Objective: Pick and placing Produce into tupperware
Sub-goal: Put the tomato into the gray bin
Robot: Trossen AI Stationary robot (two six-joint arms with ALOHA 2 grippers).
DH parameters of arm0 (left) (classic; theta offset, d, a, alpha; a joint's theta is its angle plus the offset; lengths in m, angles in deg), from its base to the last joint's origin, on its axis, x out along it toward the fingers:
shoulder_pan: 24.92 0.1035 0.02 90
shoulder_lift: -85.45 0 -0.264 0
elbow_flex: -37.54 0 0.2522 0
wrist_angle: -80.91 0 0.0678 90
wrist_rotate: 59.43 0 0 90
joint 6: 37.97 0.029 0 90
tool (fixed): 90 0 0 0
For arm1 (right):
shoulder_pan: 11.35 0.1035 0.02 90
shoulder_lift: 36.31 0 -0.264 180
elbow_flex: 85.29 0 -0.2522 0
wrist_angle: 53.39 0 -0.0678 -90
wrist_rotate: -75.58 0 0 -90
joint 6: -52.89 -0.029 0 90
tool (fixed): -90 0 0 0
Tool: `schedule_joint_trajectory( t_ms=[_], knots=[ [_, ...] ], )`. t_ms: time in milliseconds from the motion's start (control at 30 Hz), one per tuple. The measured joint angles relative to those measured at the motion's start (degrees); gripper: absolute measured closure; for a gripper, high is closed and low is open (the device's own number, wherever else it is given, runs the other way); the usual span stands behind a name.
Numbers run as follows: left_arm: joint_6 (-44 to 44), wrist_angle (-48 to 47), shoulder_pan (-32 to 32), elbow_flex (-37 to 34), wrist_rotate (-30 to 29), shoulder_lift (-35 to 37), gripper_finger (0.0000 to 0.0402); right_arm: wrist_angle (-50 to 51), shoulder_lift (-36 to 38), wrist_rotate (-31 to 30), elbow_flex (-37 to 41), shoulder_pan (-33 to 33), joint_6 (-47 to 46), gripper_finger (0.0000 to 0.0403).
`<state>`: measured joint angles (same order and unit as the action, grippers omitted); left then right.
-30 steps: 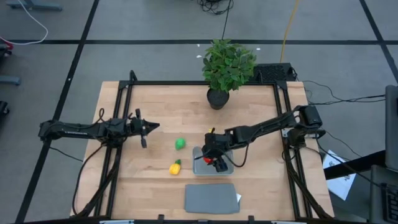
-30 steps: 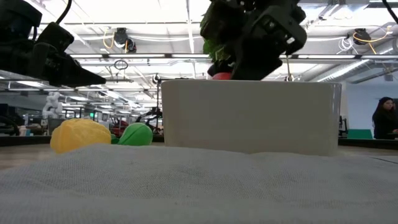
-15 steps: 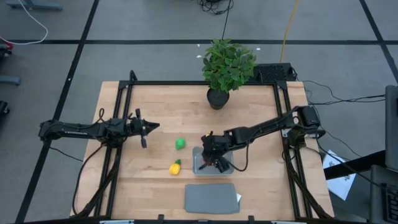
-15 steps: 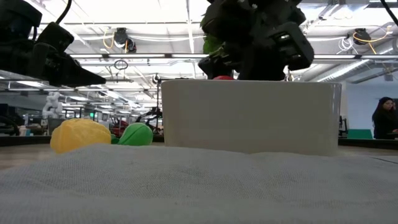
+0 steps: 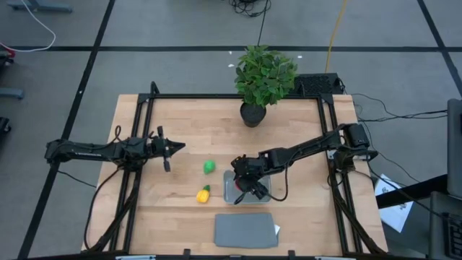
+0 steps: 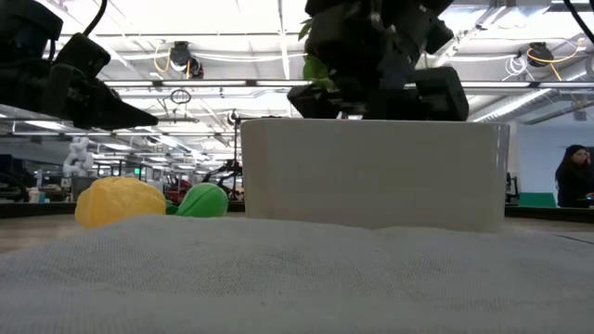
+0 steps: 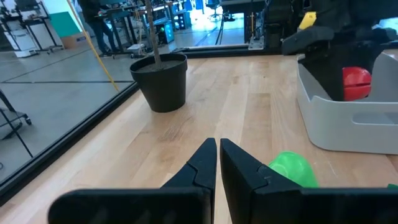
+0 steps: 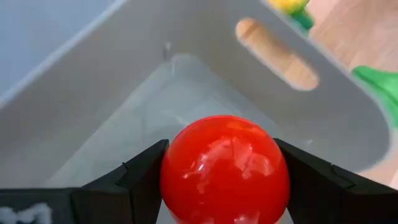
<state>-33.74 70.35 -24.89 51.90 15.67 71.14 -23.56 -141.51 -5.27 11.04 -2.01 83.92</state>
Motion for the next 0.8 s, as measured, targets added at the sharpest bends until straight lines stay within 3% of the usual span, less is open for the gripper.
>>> schedule_joint_trajectory(
  t_ms=[800],
  knots=[
    [-0.02, -0.15, -0.01, 0.02, -0.02, 0.0, 0.0376, -0.54, -5.14, 1.64, 0.0, 0.02, -1.25, 0.0149]
  ],
)
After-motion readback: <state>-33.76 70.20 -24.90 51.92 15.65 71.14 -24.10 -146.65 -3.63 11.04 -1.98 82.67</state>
